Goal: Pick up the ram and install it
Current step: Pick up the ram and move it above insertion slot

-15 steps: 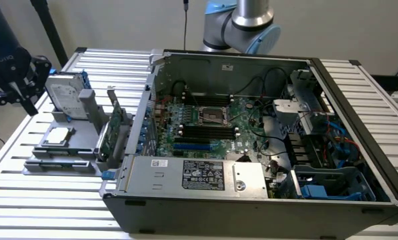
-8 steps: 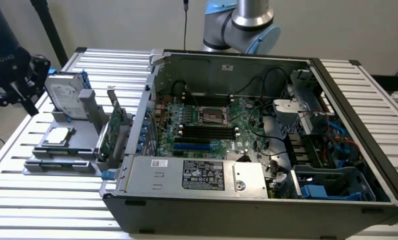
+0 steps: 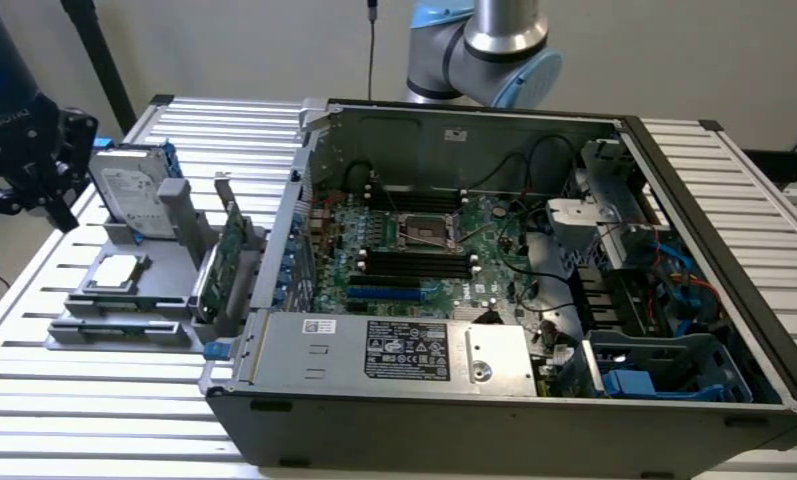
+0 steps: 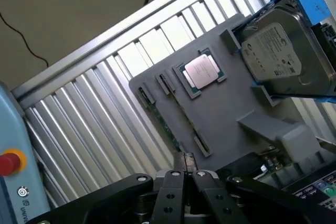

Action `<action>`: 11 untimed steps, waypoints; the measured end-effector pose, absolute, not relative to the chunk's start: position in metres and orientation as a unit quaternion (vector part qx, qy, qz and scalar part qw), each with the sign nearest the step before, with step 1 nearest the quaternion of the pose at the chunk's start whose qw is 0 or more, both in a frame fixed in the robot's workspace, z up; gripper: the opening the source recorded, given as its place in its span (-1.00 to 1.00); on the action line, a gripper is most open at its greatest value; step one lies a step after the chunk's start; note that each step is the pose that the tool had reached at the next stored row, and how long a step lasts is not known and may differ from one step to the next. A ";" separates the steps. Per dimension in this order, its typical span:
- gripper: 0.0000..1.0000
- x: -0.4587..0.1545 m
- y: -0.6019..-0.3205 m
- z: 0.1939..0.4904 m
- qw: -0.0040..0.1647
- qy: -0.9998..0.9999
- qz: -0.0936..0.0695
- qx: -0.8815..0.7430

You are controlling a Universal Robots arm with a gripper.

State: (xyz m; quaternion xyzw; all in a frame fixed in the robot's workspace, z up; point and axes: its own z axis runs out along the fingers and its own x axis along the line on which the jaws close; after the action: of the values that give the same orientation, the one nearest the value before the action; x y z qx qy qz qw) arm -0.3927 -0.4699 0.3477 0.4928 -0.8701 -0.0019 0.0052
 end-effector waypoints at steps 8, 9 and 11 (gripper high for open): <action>-0.79 -0.393 -0.470 0.346 0.005 -0.832 -0.002 0.555; -0.79 -0.393 -0.470 0.346 0.005 -0.827 -0.001 0.562; -0.79 -0.393 -0.470 0.346 0.005 -0.817 -0.001 0.577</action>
State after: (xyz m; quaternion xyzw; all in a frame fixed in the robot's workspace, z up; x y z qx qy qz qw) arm -0.3927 -0.4699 0.3459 0.5770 -0.8168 -0.0014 0.0053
